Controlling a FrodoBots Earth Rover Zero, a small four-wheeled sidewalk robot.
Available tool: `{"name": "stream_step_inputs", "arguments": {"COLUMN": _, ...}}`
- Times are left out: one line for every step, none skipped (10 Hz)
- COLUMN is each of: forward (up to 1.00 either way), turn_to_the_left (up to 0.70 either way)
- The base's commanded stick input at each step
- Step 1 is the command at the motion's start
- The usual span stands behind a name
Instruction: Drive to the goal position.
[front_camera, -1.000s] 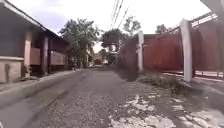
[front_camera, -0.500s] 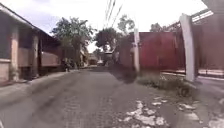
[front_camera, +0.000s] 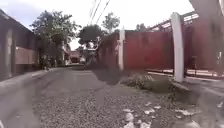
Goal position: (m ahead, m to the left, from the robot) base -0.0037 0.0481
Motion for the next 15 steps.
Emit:
{"name": "stream_step_inputs", "arguments": {"forward": 0.76, "turn_to_the_left": 0.00}}
{"name": "stream_step_inputs", "arguments": {"forward": 0.76, "turn_to_the_left": 0.00}}
{"name": "stream_step_inputs", "arguments": {"forward": 0.76, "turn_to_the_left": 0.00}}
{"name": "stream_step_inputs", "arguments": {"forward": 0.76, "turn_to_the_left": 0.00}}
{"name": "stream_step_inputs", "arguments": {"forward": 0.76, "turn_to_the_left": 0.00}}
{"name": "stream_step_inputs", "arguments": {"forward": 0.76, "turn_to_the_left": 0.00}}
{"name": "stream_step_inputs", "arguments": {"forward": 0.76, "turn_to_the_left": 0.00}}
{"name": "stream_step_inputs", "arguments": {"forward": 0.76, "turn_to_the_left": 0.00}}
{"name": "stream_step_inputs", "arguments": {"forward": 0.76, "turn_to_the_left": 0.11}}
{"name": "stream_step_inputs", "arguments": {"forward": 0.73, "turn_to_the_left": 0.25}}
{"name": "stream_step_inputs", "arguments": {"forward": 0.59, "turn_to_the_left": 0.18}}
{"name": "stream_step_inputs", "arguments": {"forward": 0.44, "turn_to_the_left": 0.11}}
{"name": "stream_step_inputs", "arguments": {"forward": 0.29, "turn_to_the_left": 0.04}}
{"name": "stream_step_inputs", "arguments": {"forward": 0.05, "turn_to_the_left": 0.00}}
{"name": "stream_step_inputs", "arguments": {"forward": 0.00, "turn_to_the_left": 0.00}}
